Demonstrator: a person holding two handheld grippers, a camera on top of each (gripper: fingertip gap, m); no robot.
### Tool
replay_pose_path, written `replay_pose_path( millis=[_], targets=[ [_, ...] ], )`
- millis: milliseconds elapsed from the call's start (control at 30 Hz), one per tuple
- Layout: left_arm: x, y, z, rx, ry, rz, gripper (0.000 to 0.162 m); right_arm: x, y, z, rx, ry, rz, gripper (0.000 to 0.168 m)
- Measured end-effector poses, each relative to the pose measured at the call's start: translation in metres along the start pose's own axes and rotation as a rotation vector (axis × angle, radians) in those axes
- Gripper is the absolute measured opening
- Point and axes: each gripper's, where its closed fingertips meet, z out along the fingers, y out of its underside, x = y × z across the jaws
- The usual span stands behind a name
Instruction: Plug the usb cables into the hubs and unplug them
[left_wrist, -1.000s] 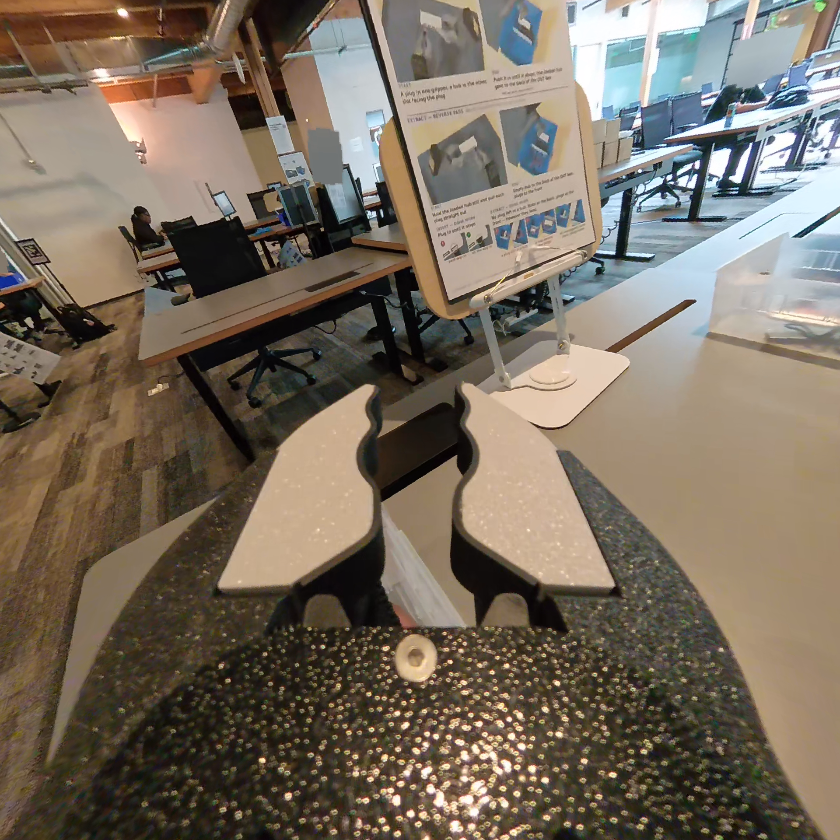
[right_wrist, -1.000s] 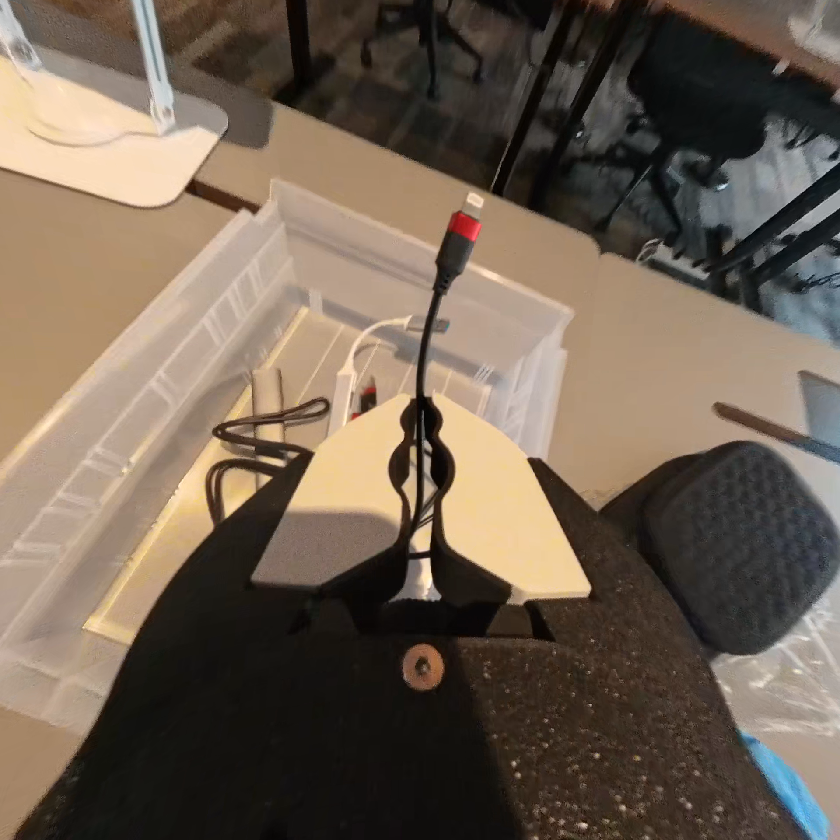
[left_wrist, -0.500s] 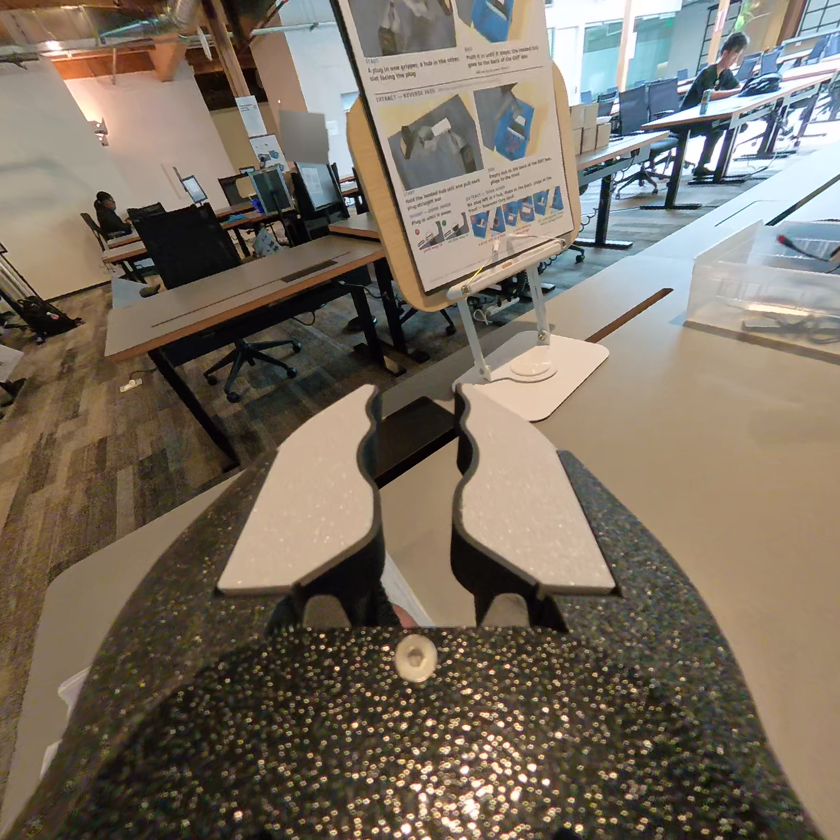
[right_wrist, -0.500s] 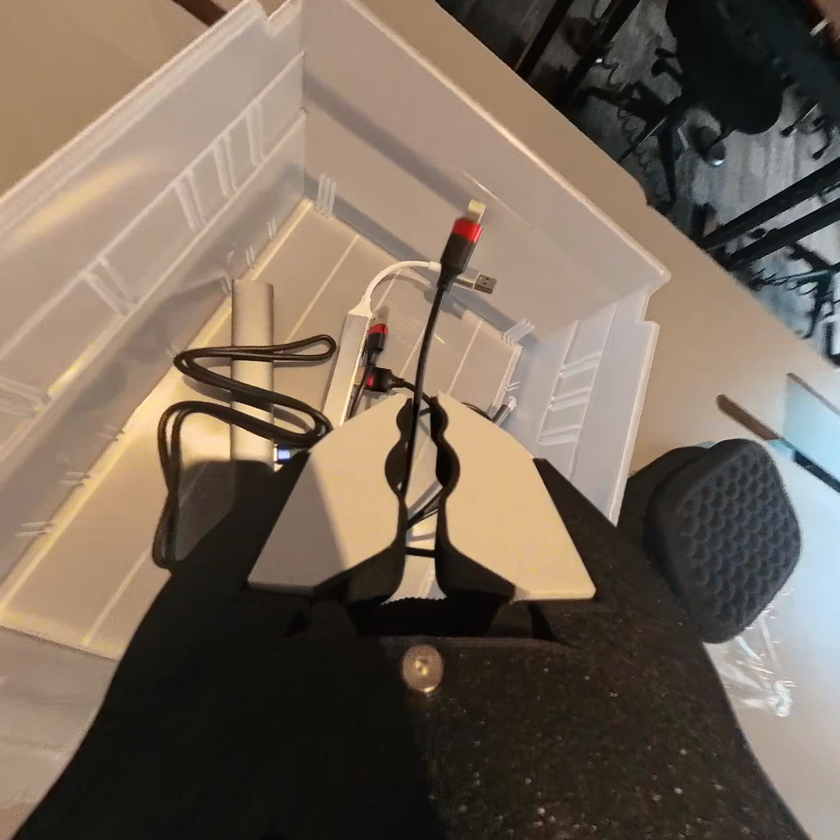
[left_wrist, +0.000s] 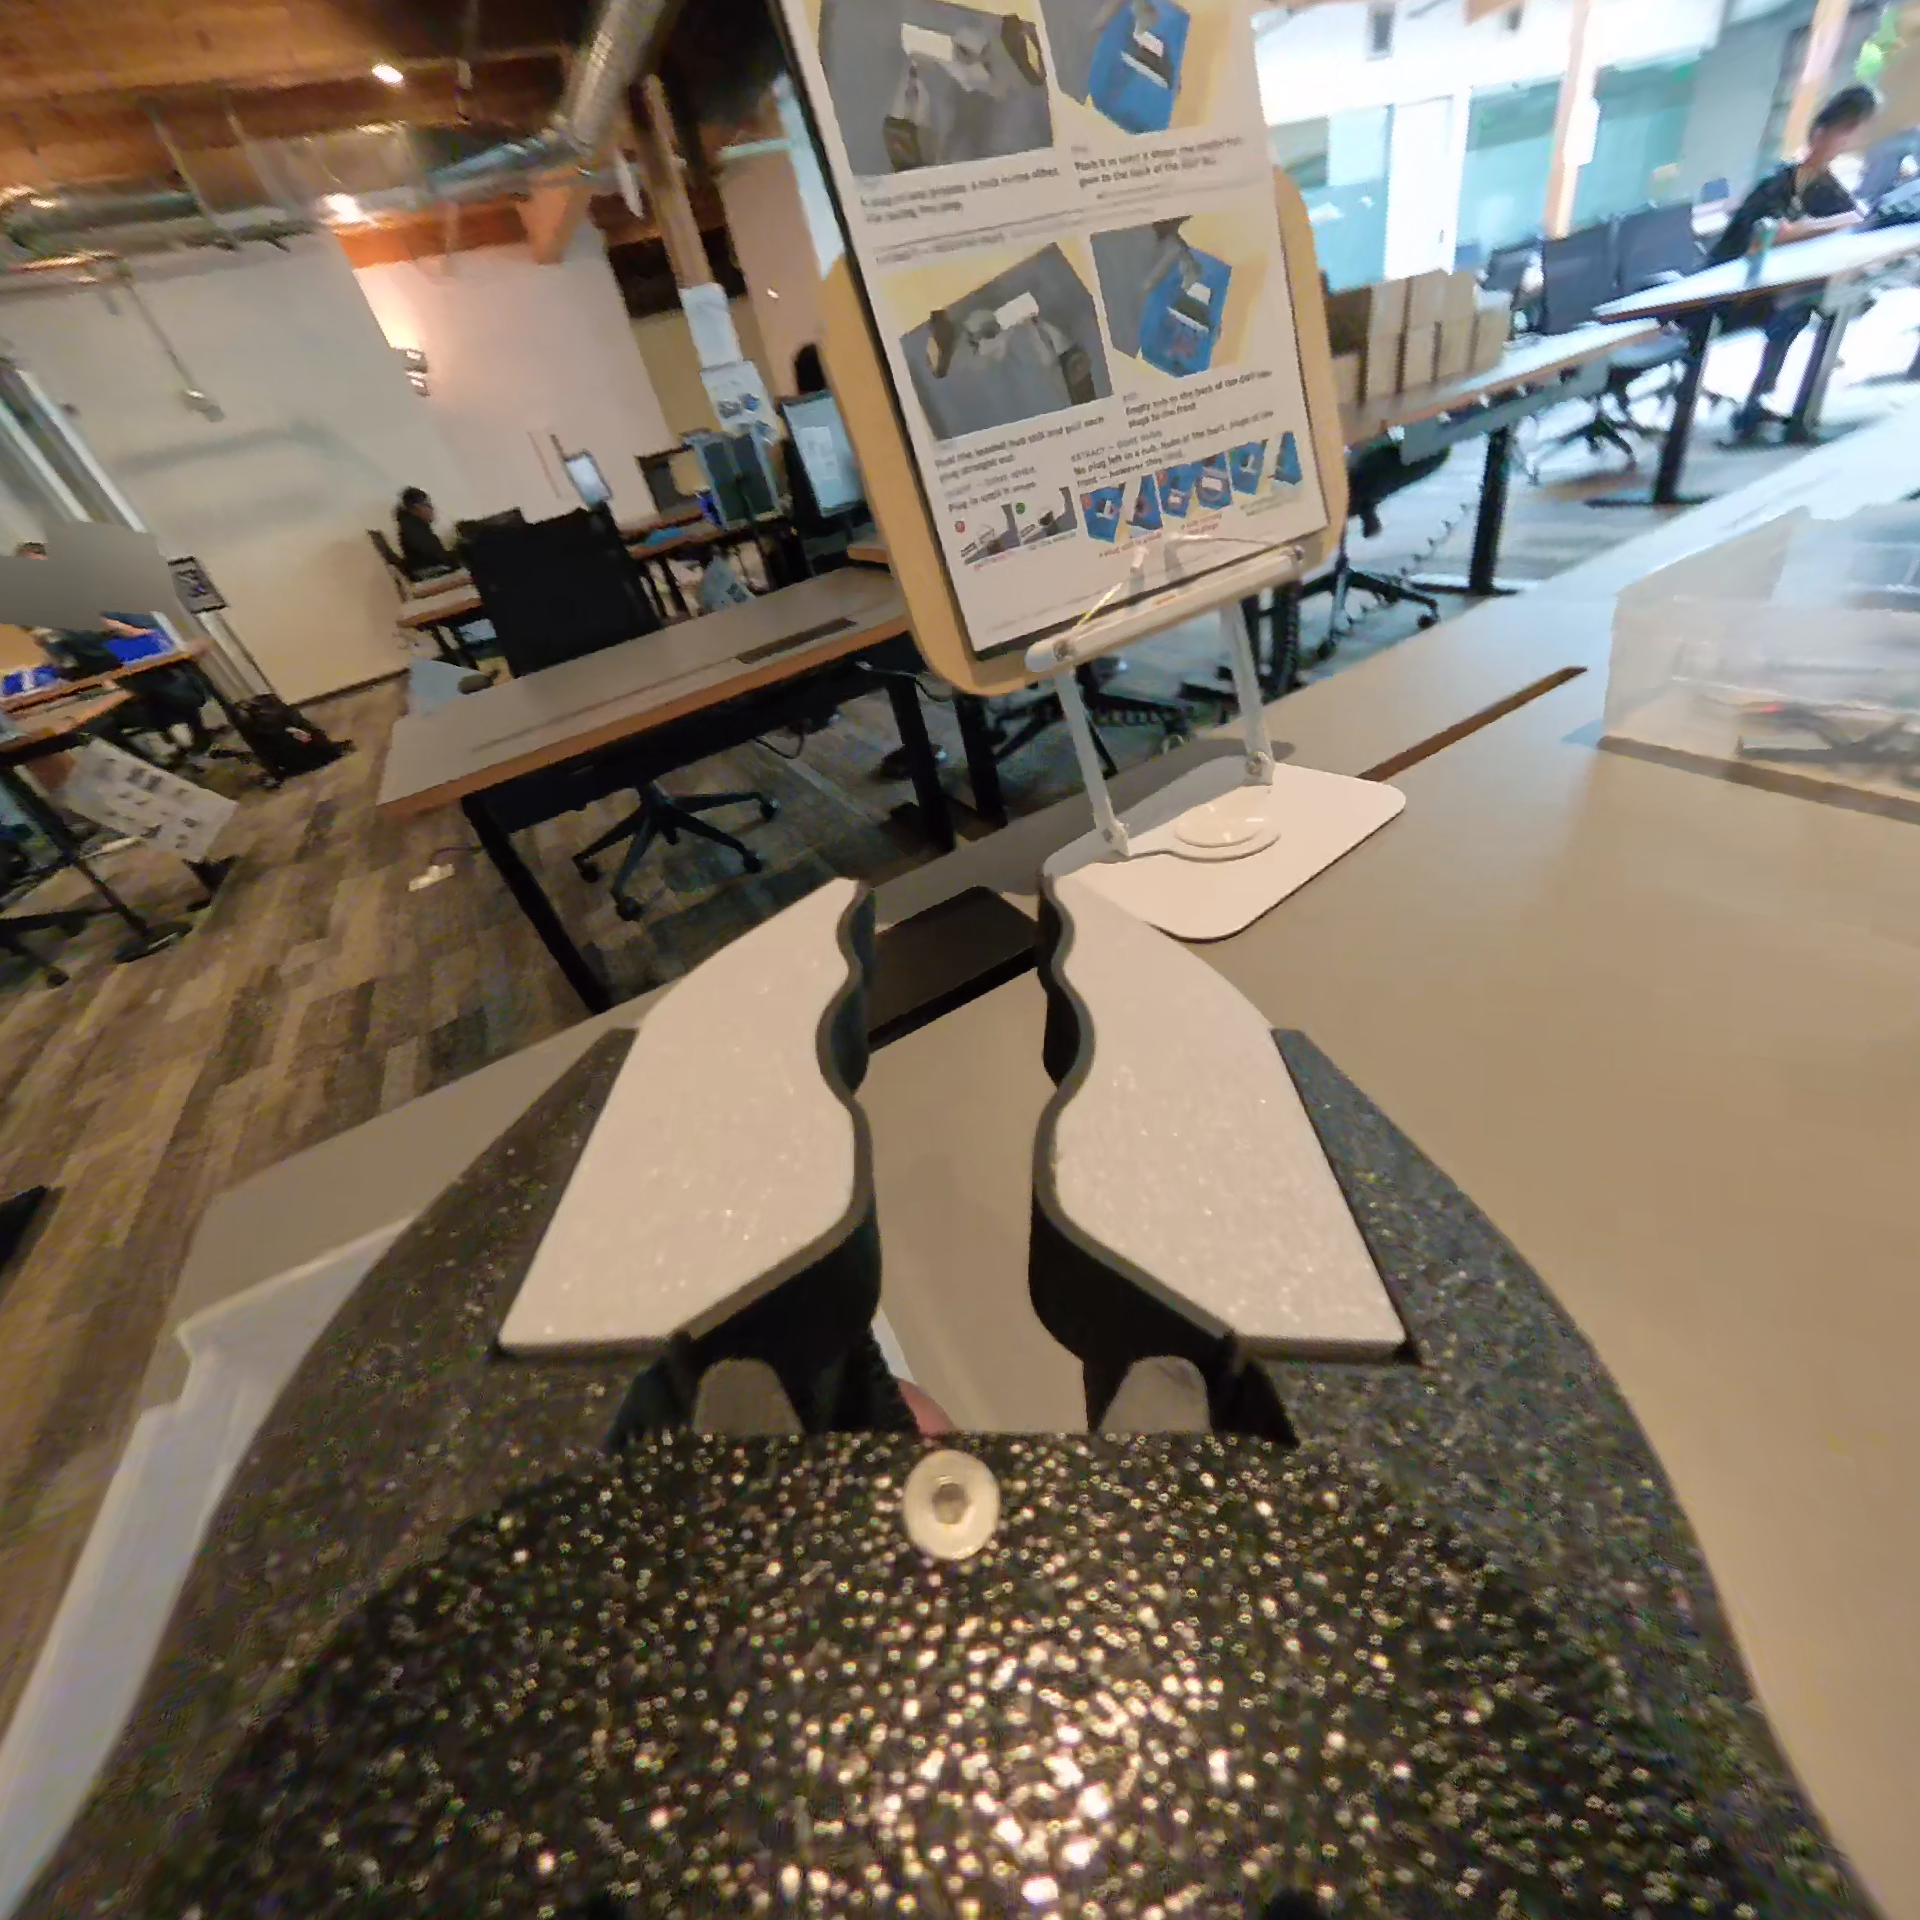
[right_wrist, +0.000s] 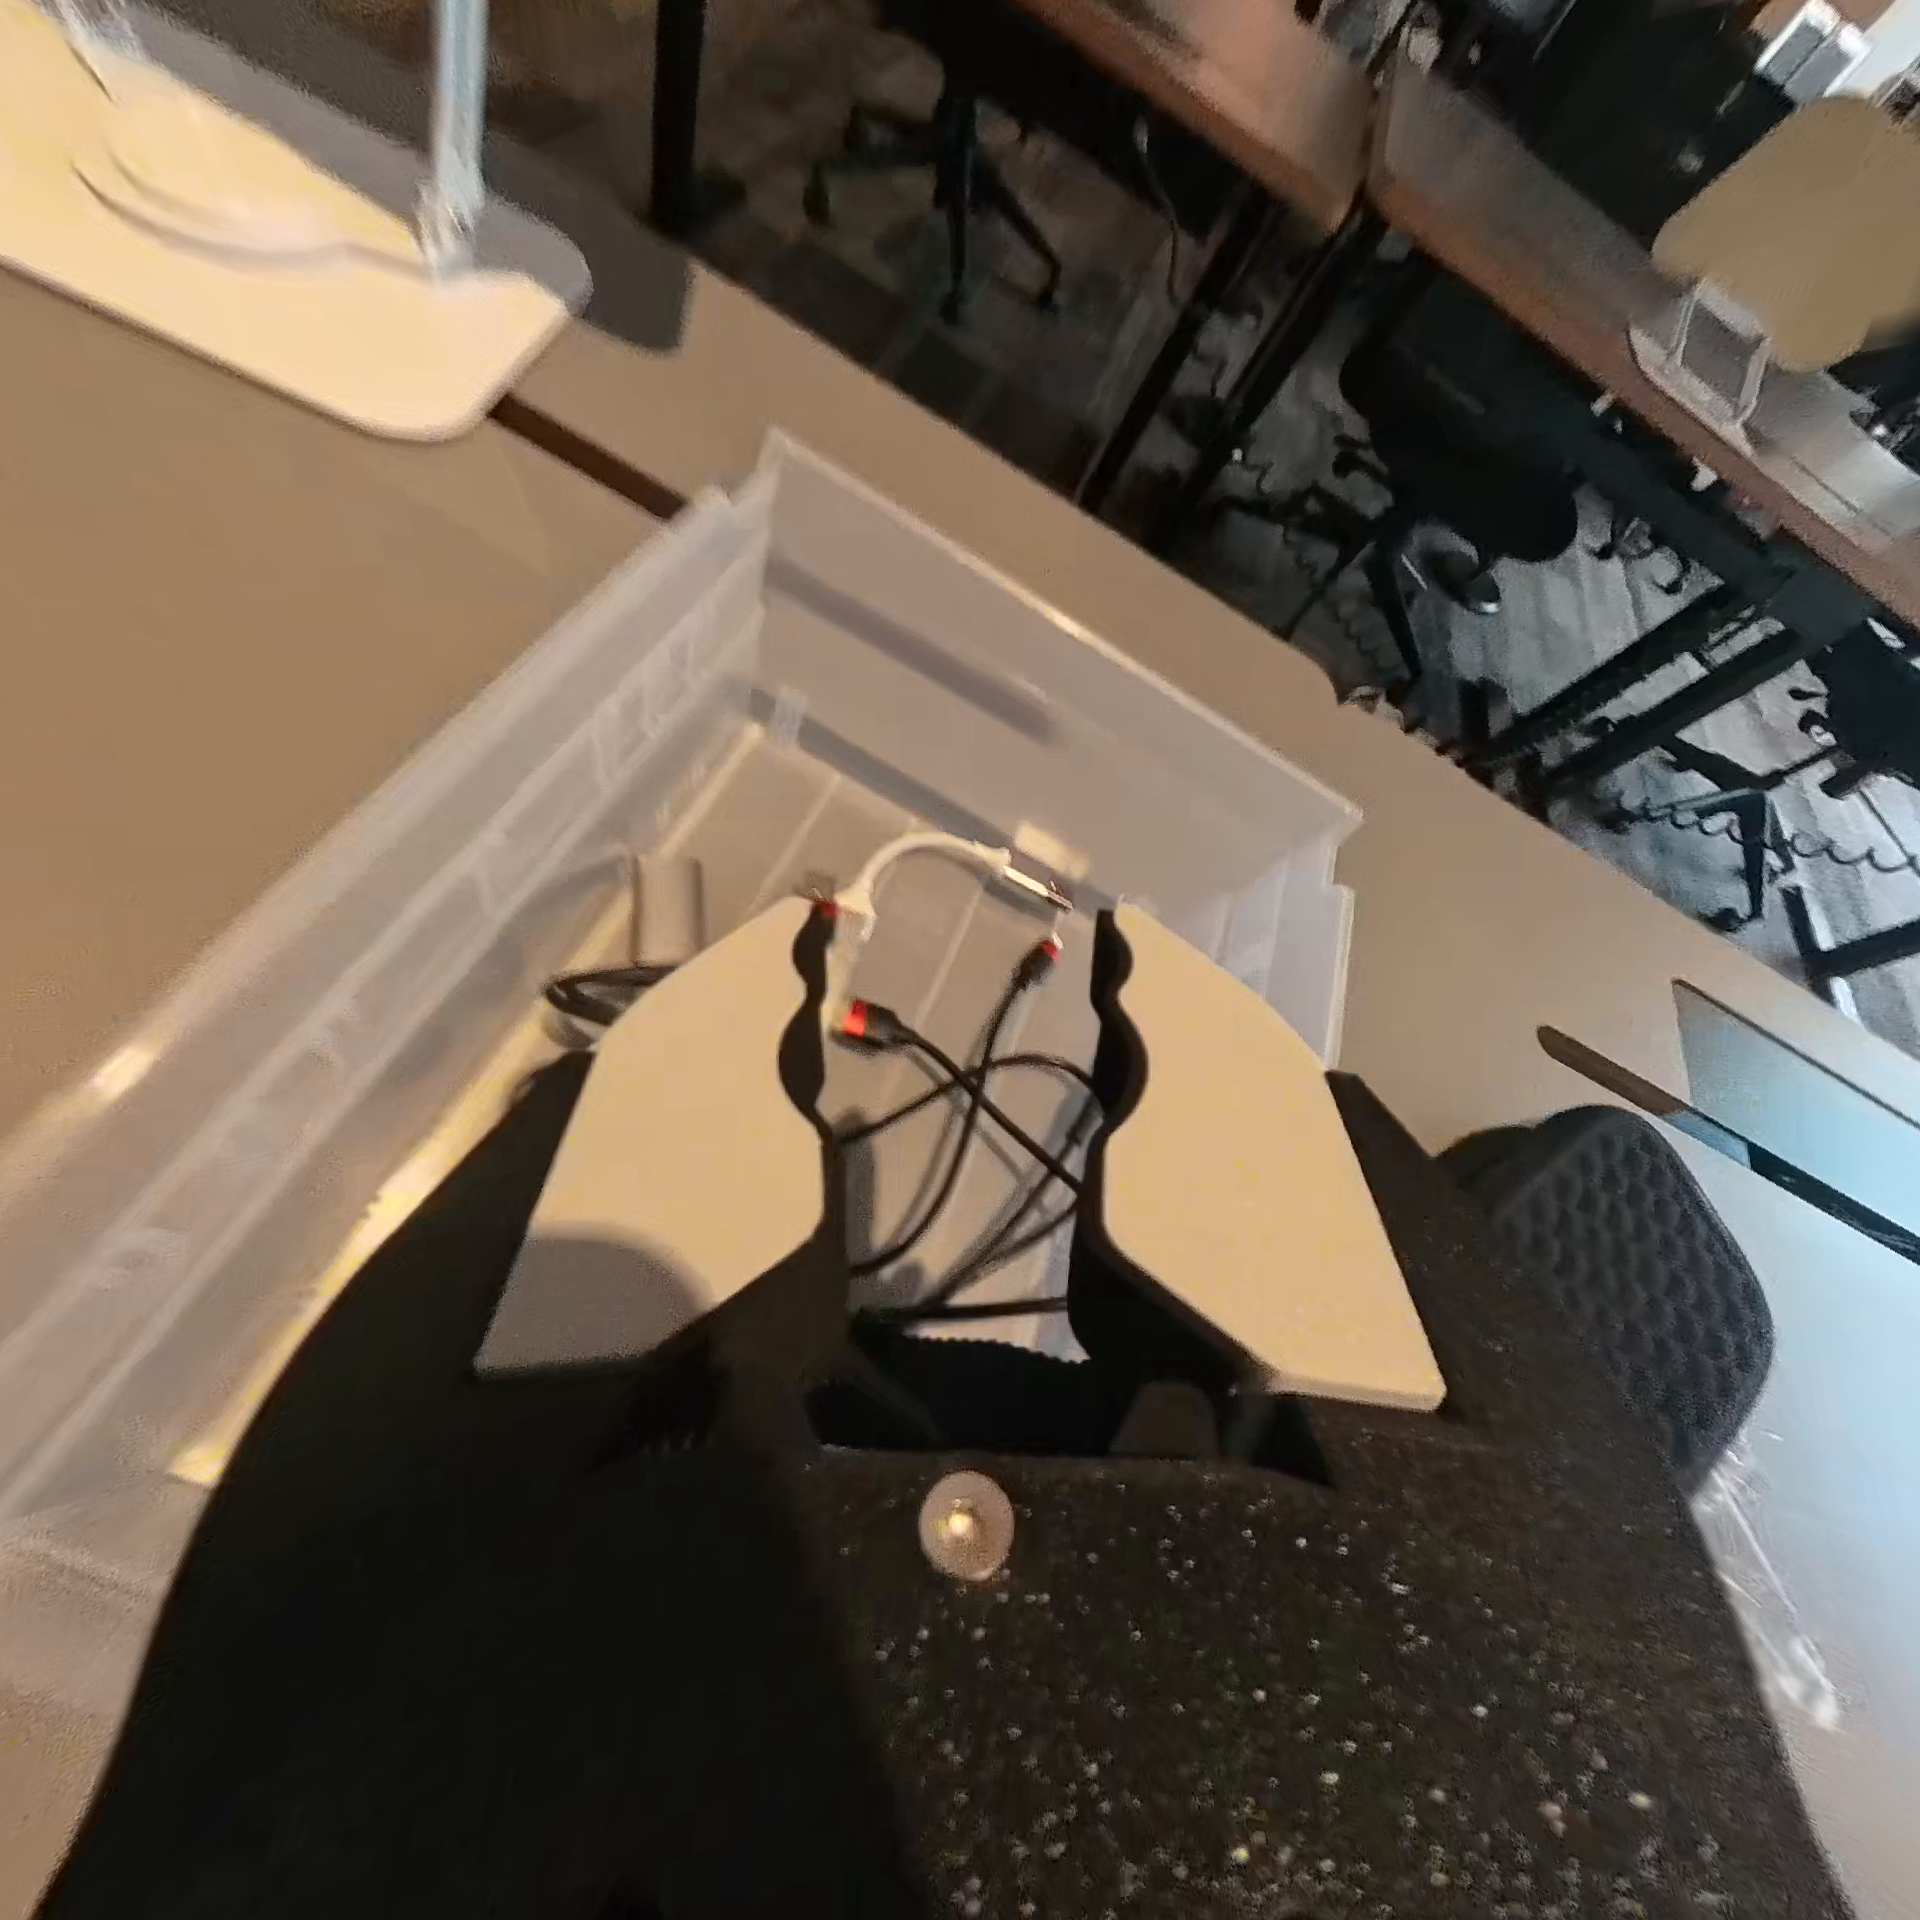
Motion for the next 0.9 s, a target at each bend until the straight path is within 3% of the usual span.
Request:
replay_pose_path(
  millis=[233, 400, 667, 900],
  targets=[
    [0.015, 0.021, -0.042, 0.101, -0.224, -0.043, 0.028, -0.041, -0.047, -0.033, 0.113, 0.027, -0.019, 0.049],
    [0.028, 0.009, -0.075, 0.212, -0.41, 0.046, 0.018, -0.068, -0.056, -0.045, 0.139, 0.058, -0.073, 0.045],
    [0.04, 0.046, -0.091, 0.033, -0.423, 0.0, 0.025, -0.093, -0.057, -0.05, 0.153, -0.038, -0.015, 0.045],
    [0.046, 0.07, -0.1, -0.075, -0.45, -0.059, 0.03, -0.11, -0.037, -0.043, 0.024, -0.196, 0.108, 0.05]
  ],
)
